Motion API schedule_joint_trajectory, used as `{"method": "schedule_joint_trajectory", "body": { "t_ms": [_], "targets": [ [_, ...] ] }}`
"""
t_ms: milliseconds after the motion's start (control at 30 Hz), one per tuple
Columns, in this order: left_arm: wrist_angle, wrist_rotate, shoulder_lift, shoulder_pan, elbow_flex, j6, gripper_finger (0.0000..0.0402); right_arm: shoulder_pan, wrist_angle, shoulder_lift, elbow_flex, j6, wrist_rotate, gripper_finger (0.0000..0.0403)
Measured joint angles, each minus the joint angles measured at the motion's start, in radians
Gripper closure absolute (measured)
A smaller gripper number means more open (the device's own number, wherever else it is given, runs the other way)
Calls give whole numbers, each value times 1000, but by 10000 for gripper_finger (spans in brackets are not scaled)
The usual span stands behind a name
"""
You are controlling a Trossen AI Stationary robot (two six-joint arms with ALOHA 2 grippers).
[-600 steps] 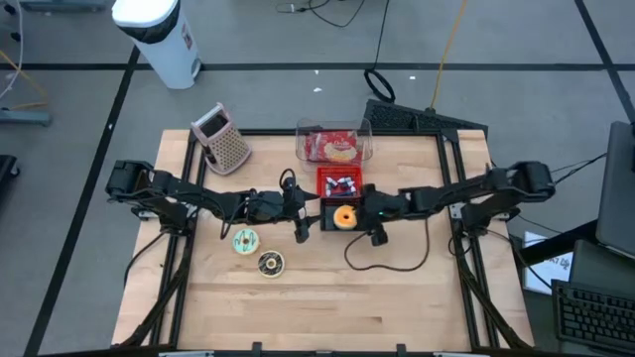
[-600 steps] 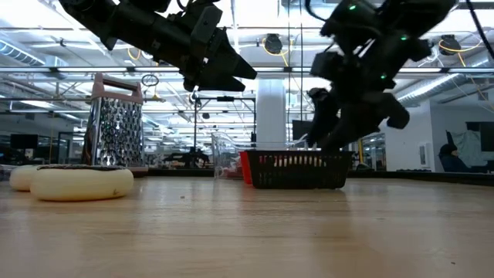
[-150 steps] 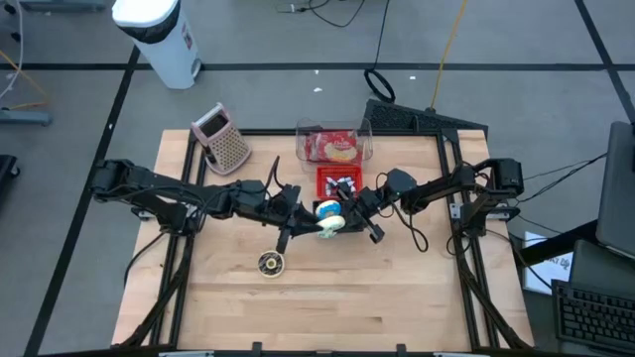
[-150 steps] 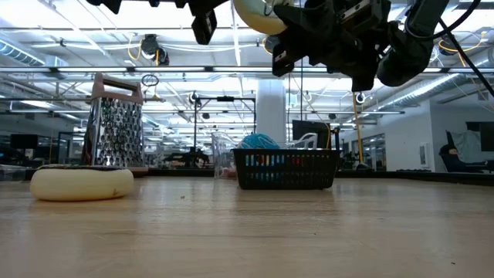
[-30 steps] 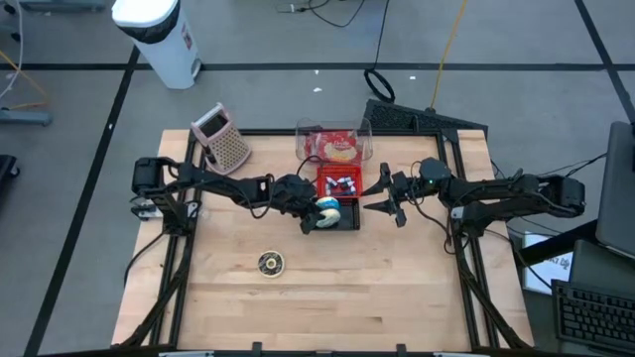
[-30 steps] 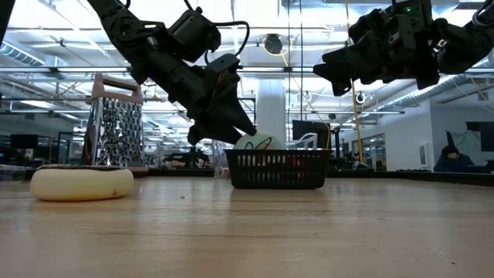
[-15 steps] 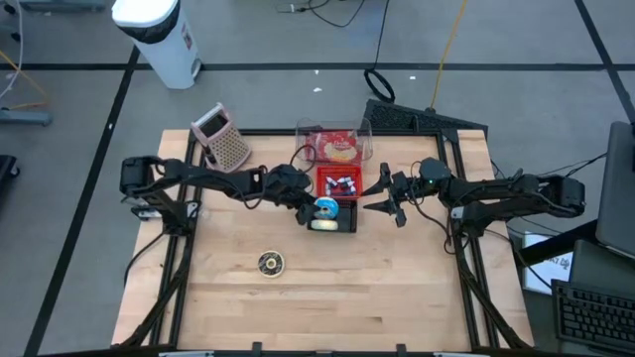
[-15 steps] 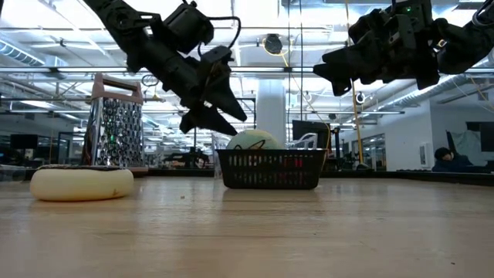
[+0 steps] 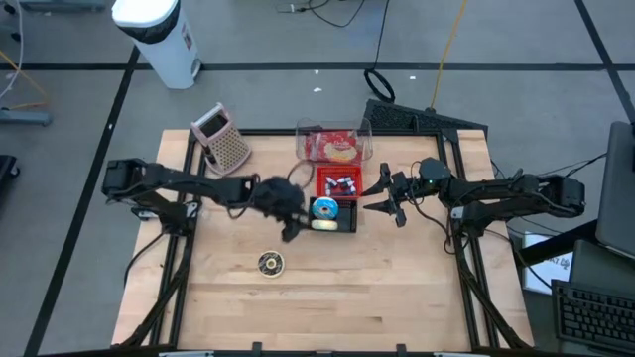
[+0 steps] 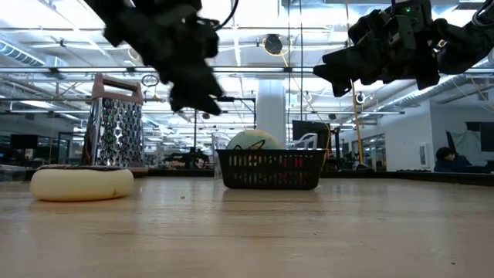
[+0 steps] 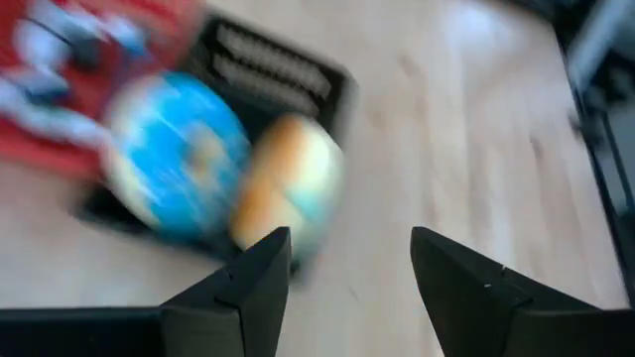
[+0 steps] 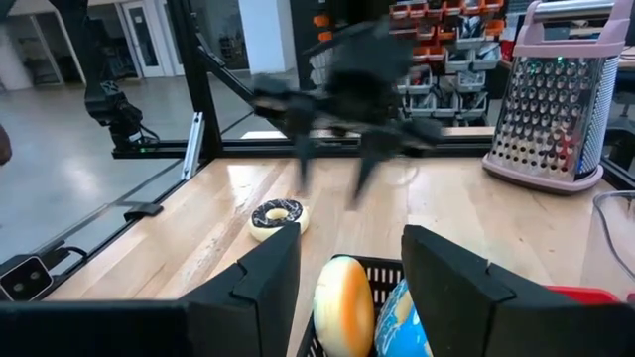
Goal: Pick & Place Food Item
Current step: Put the black doughnut into the black bin
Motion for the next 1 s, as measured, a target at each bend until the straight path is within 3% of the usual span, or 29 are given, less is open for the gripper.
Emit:
{"method": "schedule_joint_trajectory", "body": {
  "t_ms": [200,433,800,1000],
  "targets": [
    [-232,-16,-15,-182,0,-93,190,0,0,0,0,-4,0,238],
    [-464,-153,31,-329,0,-351,190,0,0,0,0,-4,0,238],
    [-601,-268,48,-370,0,-578,190,0,0,0,0,-4,0,238],
    [-569,-230,66,-368,0,-585,190,0,-1,0,0,0,0,238]
  ]
}}
